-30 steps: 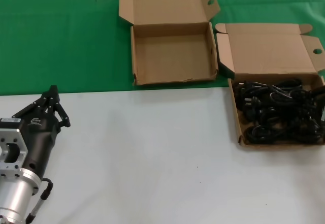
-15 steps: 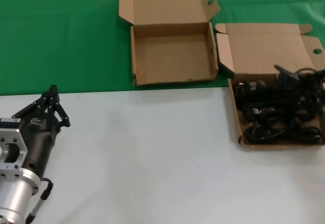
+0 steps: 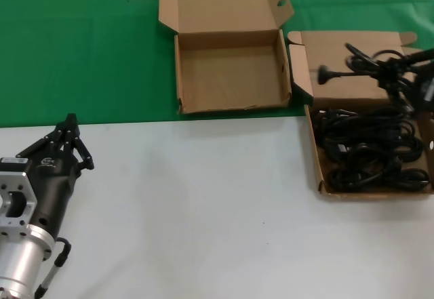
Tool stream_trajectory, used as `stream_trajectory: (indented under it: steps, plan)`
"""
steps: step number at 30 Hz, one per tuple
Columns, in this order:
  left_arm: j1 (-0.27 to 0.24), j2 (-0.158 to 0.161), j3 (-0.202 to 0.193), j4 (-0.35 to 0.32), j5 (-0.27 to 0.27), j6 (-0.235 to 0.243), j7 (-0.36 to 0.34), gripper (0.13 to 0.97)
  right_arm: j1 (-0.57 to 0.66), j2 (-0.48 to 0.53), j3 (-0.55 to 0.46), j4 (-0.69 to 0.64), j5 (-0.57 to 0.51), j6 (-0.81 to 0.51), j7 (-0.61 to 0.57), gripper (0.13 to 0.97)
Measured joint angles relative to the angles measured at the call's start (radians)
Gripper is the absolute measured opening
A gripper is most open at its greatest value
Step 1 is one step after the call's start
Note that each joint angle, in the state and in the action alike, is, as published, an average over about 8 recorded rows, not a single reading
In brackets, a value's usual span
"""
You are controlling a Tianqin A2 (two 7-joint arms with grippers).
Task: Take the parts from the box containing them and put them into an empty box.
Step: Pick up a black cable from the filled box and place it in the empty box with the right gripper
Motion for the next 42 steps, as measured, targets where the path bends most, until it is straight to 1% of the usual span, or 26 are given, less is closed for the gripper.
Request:
stream_trajectory:
  steps: [10, 21, 26, 29, 33, 37, 42]
  plan:
    - [0.000, 0.000, 0.000, 0.000, 0.000, 0.000, 0.000, 0.139, 0.062, -0.127, -0.060, -0.026, -0.040, 0.026, -0.003, 0.208]
    - [0.000, 0.000, 0.000, 0.000, 0.000, 0.000, 0.000, 0.139, 0.154, -0.298, -0.132, -0.138, -0.085, 0.069, -0.062, 0.208]
    - [0.000, 0.000, 0.000, 0.000, 0.000, 0.000, 0.000, 0.139, 0.194, -0.375, -0.153, -0.216, -0.082, 0.087, -0.117, 0.208]
    - [0.000, 0.000, 0.000, 0.000, 0.000, 0.000, 0.000, 0.139, 0.223, -0.427, -0.158, -0.289, -0.067, 0.097, -0.173, 0.208]
    - [0.000, 0.000, 0.000, 0.000, 0.000, 0.000, 0.000, 0.139, 0.265, -0.497, -0.152, -0.409, -0.034, 0.112, -0.278, 0.208]
    - [0.000, 0.000, 0.000, 0.000, 0.000, 0.000, 0.000, 0.139, 0.312, -0.564, -0.129, -0.552, 0.009, 0.124, -0.413, 0.208]
    - [0.000, 0.000, 0.000, 0.000, 0.000, 0.000, 0.000, 0.139, 0.382, -0.646, -0.069, -0.760, 0.076, 0.135, -0.619, 0.208]
